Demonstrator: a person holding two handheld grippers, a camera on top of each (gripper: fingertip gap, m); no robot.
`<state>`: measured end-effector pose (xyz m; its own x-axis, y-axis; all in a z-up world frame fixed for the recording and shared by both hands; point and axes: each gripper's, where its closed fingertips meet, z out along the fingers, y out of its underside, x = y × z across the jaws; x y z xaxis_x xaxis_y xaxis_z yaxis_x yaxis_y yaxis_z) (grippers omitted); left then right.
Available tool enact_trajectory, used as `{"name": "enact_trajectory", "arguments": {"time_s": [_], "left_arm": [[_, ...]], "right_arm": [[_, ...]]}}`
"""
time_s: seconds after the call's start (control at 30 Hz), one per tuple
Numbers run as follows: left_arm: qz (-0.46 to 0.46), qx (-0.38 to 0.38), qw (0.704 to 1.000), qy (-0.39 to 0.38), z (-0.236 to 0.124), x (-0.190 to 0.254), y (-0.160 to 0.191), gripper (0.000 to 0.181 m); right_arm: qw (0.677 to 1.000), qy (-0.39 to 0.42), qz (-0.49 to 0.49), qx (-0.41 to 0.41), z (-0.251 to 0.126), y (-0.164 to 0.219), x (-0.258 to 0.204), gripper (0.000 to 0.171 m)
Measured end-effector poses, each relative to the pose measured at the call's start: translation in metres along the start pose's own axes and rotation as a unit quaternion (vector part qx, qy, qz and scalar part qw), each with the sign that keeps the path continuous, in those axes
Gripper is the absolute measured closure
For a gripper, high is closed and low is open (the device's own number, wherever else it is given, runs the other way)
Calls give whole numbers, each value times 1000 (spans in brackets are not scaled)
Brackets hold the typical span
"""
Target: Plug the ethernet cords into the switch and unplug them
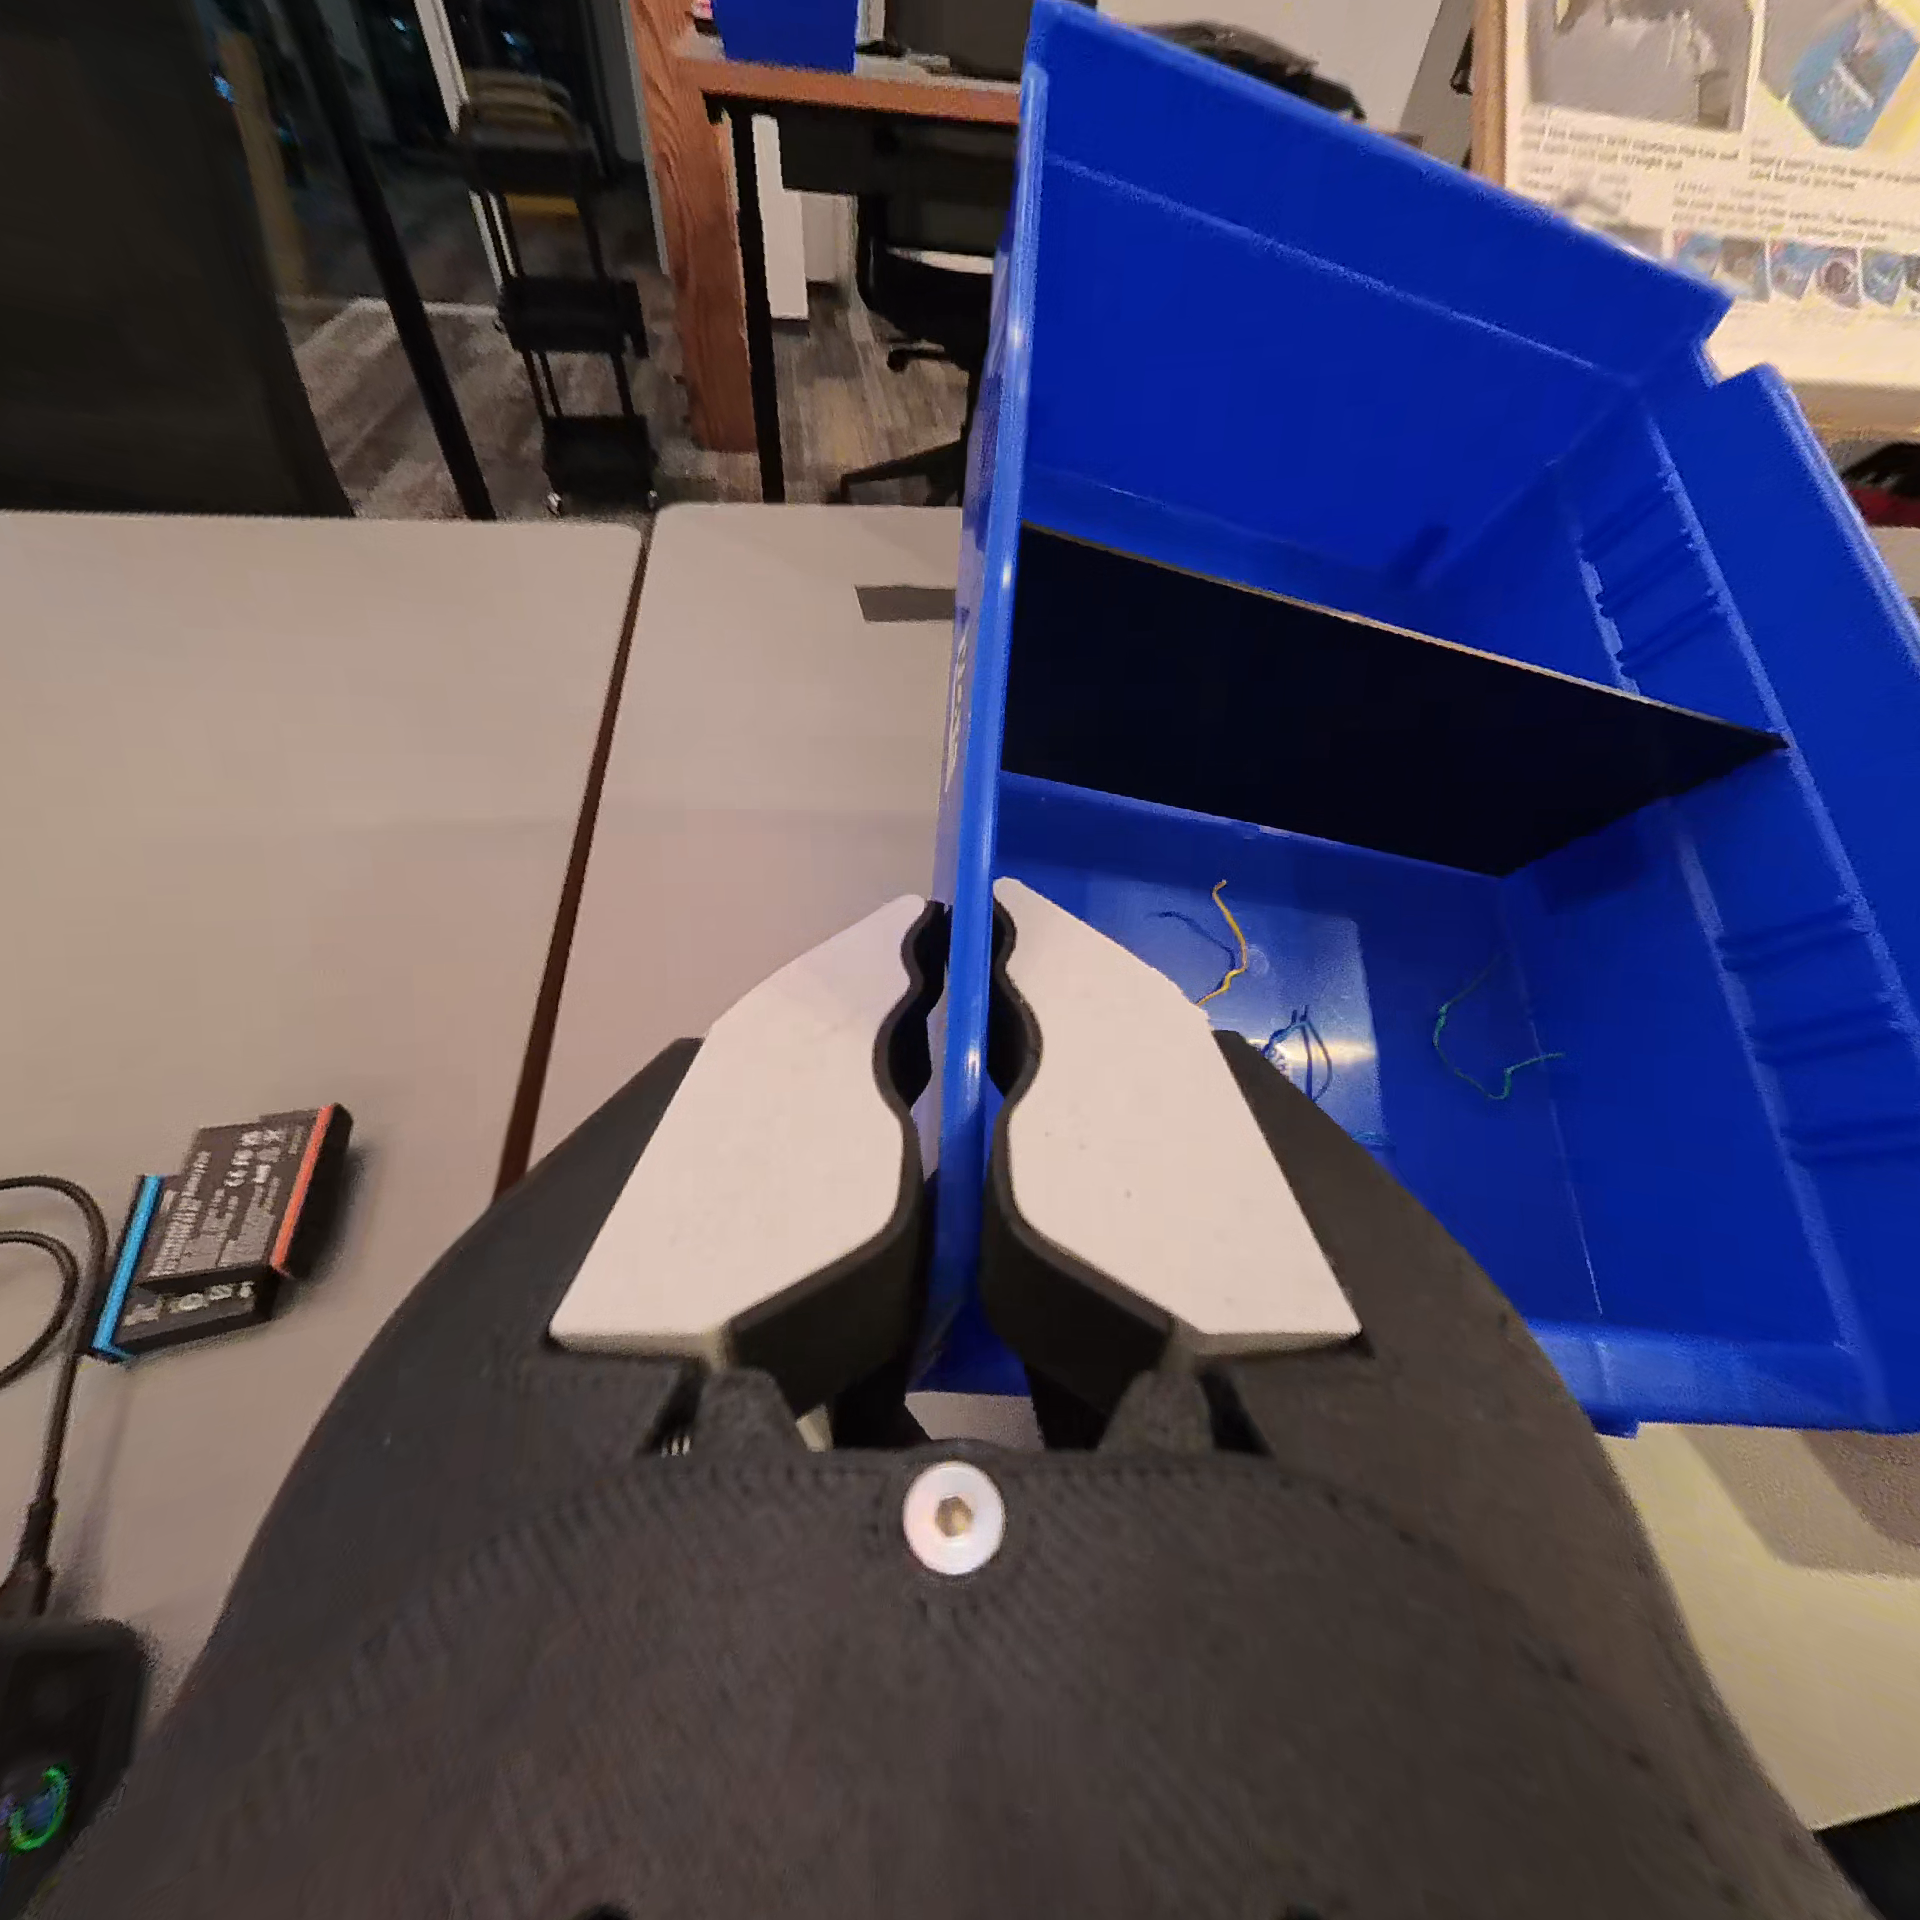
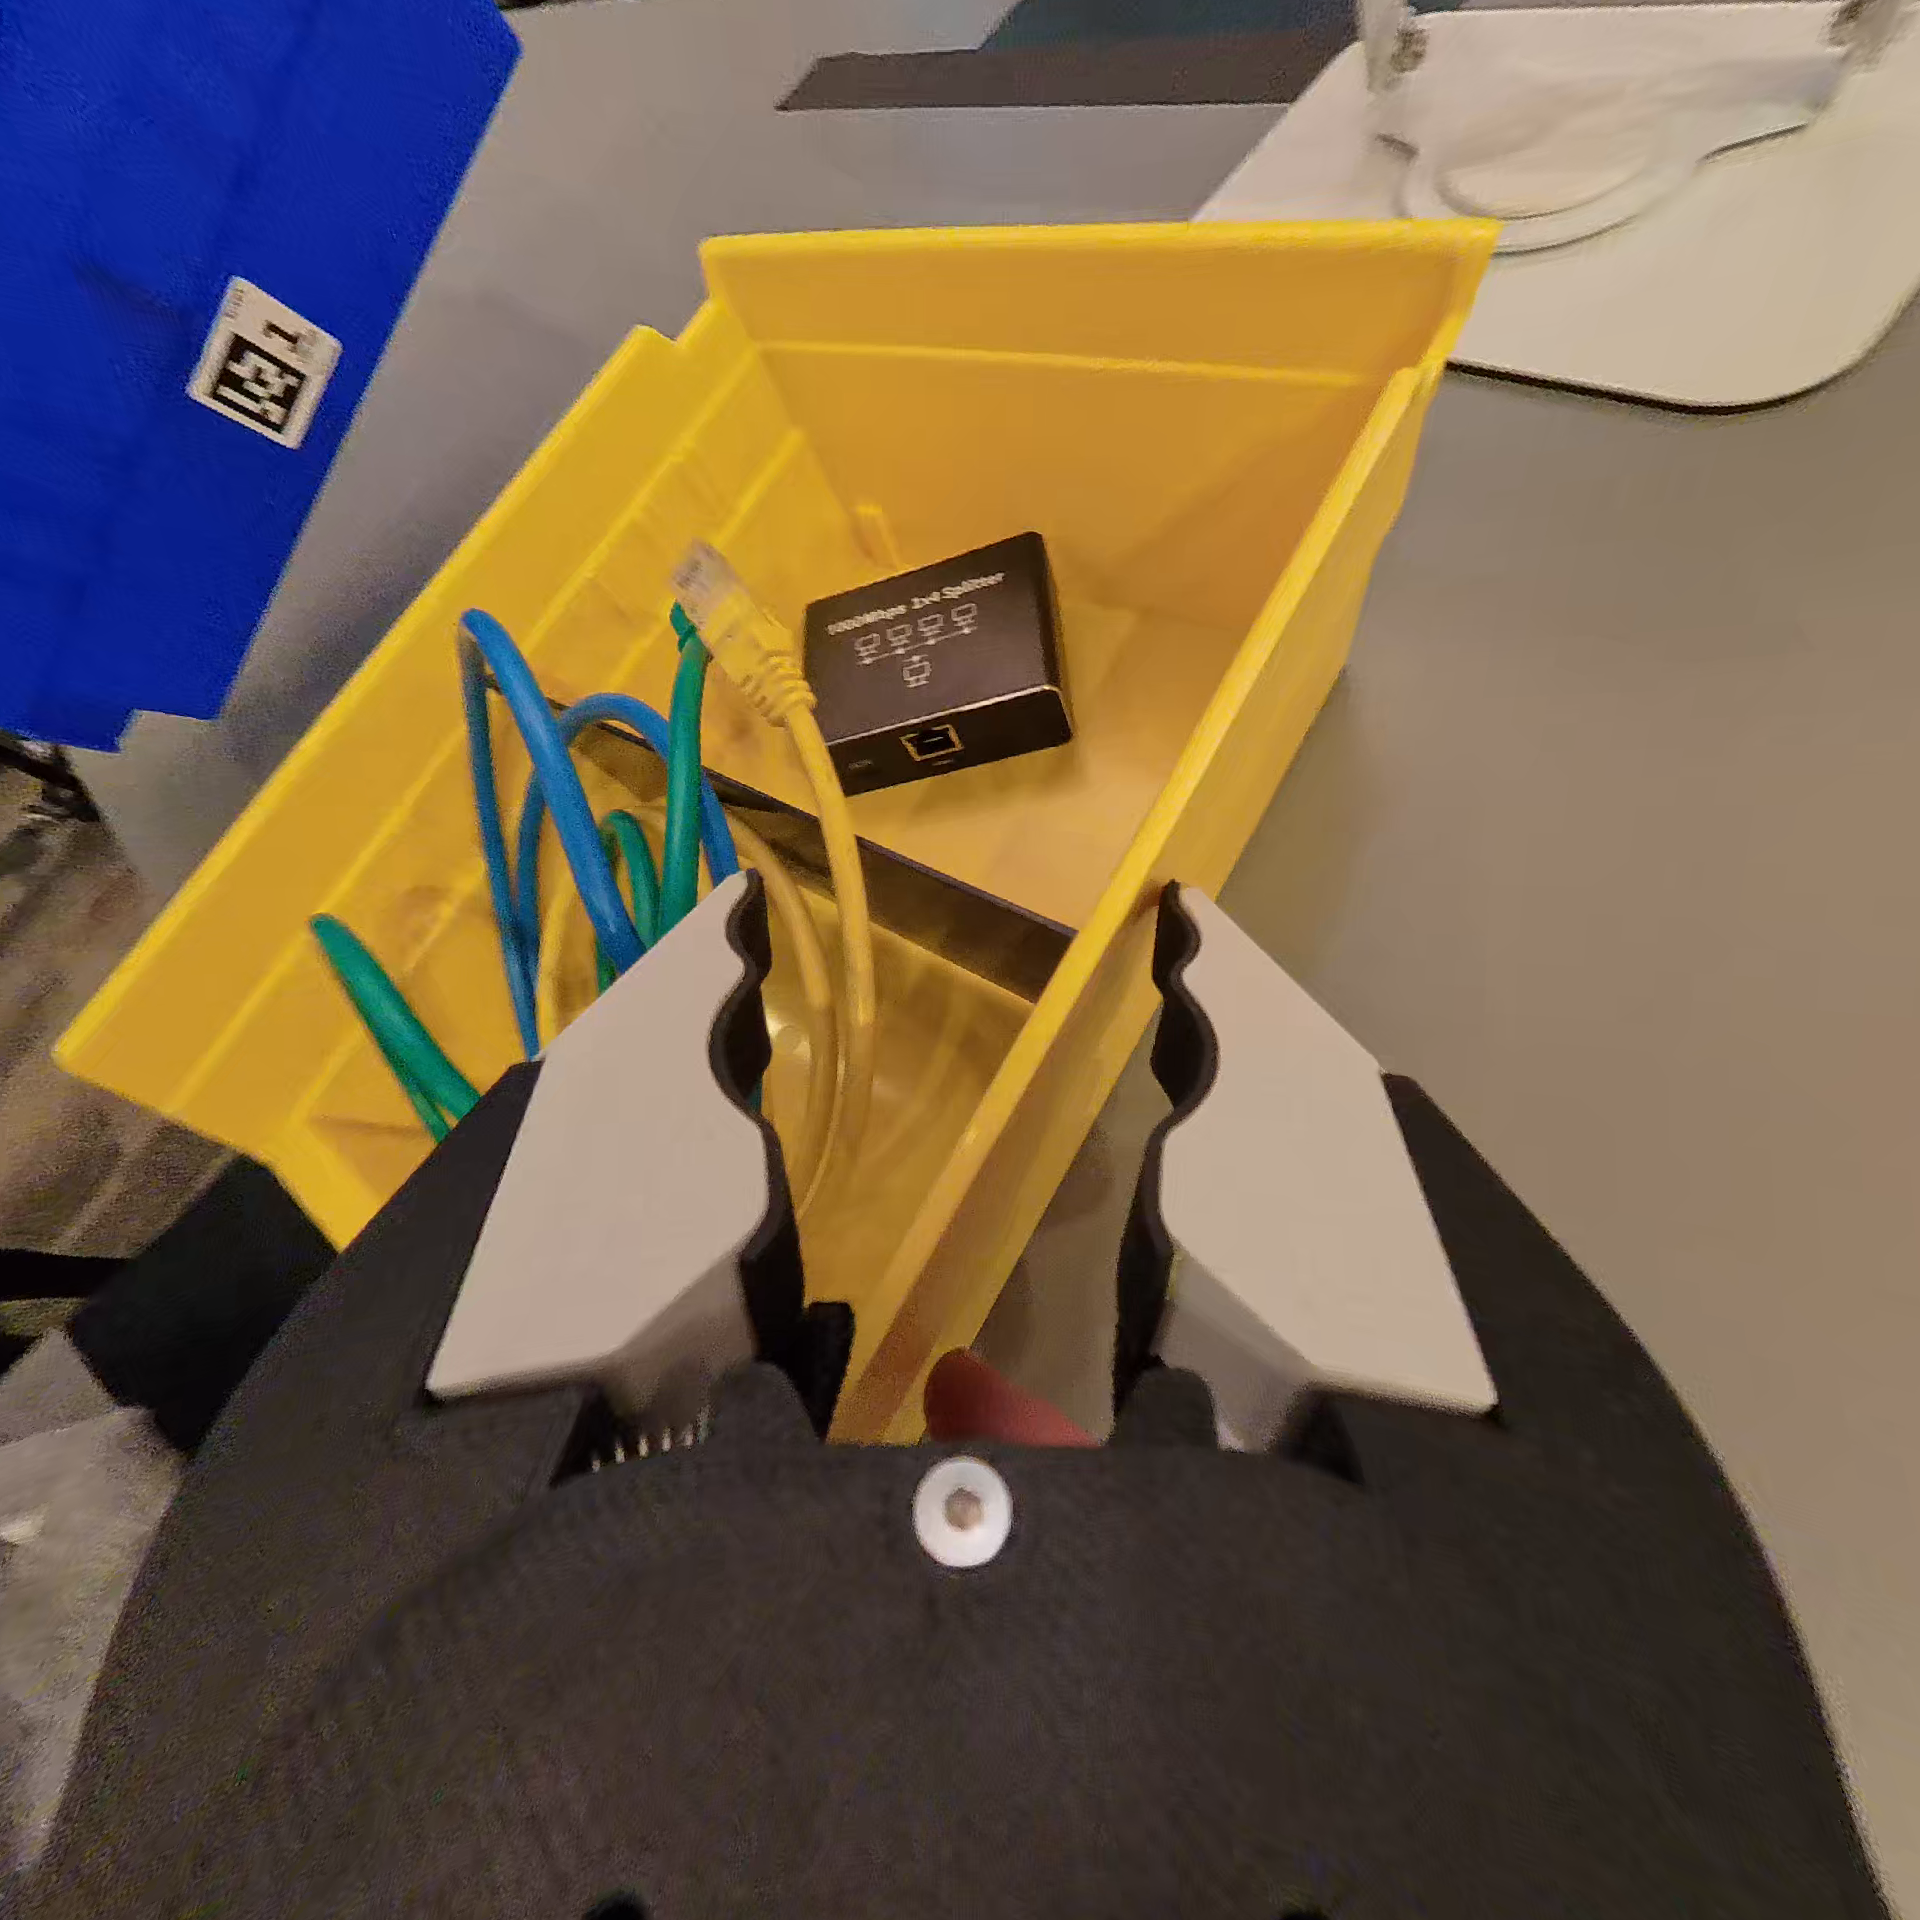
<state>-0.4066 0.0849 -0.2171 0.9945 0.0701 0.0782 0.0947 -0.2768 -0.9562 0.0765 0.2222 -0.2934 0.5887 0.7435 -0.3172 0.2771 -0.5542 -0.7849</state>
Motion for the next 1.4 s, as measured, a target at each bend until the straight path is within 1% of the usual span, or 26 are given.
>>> {"name": "enact_trajectory", "arguments": {"time_s": [0.13, 0.2, 0.37, 0.47, 0.5, 0.6, 0.67, 0.73, 0.83, 0.9, 1.03, 1.13, 1.23, 1.3, 1.4], "left_arm": [[18, 21, 1000, -8, -11, 2, -17, 176], [19, 32, 999, -10, -16, 3, -25, 176], [4, 75, 997, -5, -33, 3, -50, 176], [12, 97, 995, -4, -43, 8, -67, 176], [18, 101, 995, -4, -46, 11, -74, 176], [36, 115, 993, 6, -53, 26, -90, 176], [43, 122, 991, 17, -57, 37, -99, 176], [48, 133, 990, 26, -60, 48, -108, 176], [46, 144, 988, 44, -60, 70, -119, 176], [46, 147, 986, 61, -56, 89, -122, 176], [53, 131, 986, 93, -40, 139, -121, 176], [43, 110, 985, 126, -19, 185, -111, 176], [34, 83, 981, 171, 4, 239, -96, 176], [42, 60, 977, 200, 16, 275, -82, 176], [66, 26, 970, 230, 31, 327, -61, 176]], "right_arm": [[1000, -25, 14, 13, 16, -7, -37, 88], [999, -29, 9, 21, 28, -9, -54, 87], [997, -44, 39, 49, 60, -22, -95, 79], [997, -53, 24, 50, 84, -26, -122, 81], [996, -64, 23, 51, 93, -27, -132, 80], [991, -123, 26, 37, 115, -30, -165, 69], [992, -121, 8, 37, 120, -34, -171, 64], [993, -108, 1, 53, 115, -43, -165, 63], [992, -81, 3, 99, 90, -65, -141, 65], [988, -70, 2, 139, 63, -81, -125, 68], [967, -78, -4, 241, -8, -108, -106, 73], [937, -114, -4, 329, -69, -120, -107, 72], [914, -115, 4, 389, -121, -121, -102, 64], [908, -108, 3, 405, -143, -115, -100, 58], [896, -105, 9, 431, -170, -104, -98, 56]]}}
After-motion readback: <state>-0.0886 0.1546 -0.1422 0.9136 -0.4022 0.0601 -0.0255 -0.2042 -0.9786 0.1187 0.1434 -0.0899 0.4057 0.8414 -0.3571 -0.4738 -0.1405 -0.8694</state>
